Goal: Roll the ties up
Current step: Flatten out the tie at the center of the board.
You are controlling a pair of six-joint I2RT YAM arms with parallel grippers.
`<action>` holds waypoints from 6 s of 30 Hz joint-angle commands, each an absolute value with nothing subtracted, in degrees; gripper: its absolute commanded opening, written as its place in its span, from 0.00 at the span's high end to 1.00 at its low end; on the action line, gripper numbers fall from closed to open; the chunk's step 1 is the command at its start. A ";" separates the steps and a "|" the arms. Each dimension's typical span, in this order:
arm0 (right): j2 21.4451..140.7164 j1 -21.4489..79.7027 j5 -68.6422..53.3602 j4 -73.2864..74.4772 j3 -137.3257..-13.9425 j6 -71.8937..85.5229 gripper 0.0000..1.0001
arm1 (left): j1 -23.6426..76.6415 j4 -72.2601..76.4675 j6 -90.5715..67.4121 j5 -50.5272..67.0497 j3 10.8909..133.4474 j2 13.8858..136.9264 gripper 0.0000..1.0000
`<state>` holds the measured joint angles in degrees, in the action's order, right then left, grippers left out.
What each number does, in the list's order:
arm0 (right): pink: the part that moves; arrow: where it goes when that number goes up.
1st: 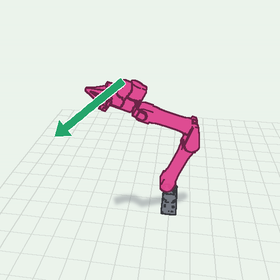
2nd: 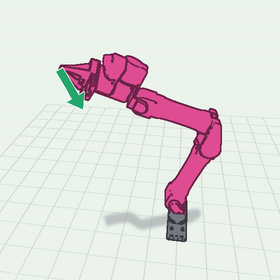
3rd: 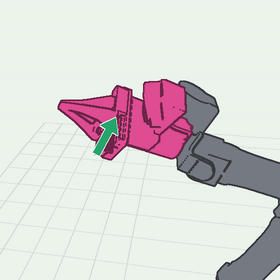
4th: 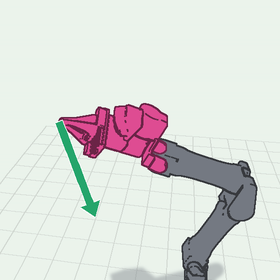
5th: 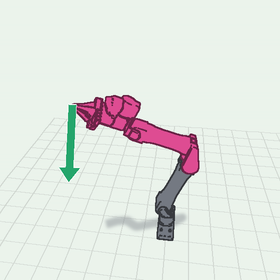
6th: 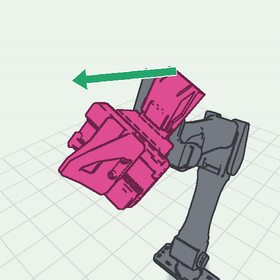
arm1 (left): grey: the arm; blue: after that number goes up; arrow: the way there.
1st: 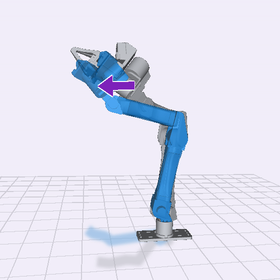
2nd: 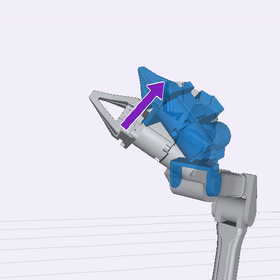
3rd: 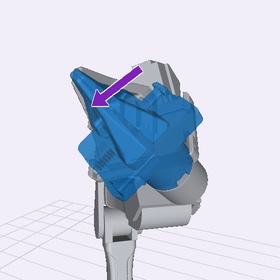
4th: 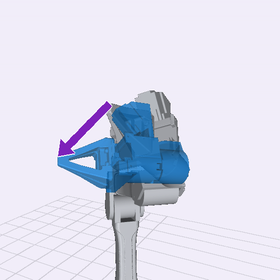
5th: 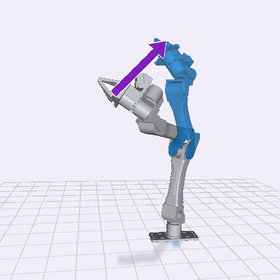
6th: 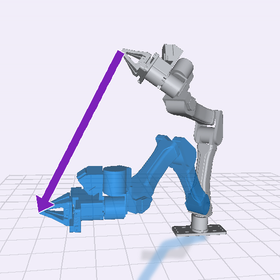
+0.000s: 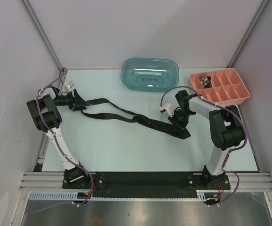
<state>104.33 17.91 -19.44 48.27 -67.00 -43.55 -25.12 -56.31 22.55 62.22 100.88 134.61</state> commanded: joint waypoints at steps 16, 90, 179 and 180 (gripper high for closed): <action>105.82 19.07 -18.11 49.57 -68.12 -43.68 1.00 | -28.30 -38.41 2.03 84.02 83.94 126.04 0.38; 108.81 18.90 -16.35 49.39 -69.70 -43.95 1.00 | -4.65 -13.51 32.87 3.88 78.75 101.62 0.41; 97.65 10.11 -20.12 54.05 -69.69 -46.76 0.62 | 12.39 -28.56 27.68 31.99 60.82 89.55 0.32; 97.04 10.37 -20.82 53.97 -69.61 -45.97 0.55 | 12.39 -28.39 28.29 31.82 61.26 90.00 0.31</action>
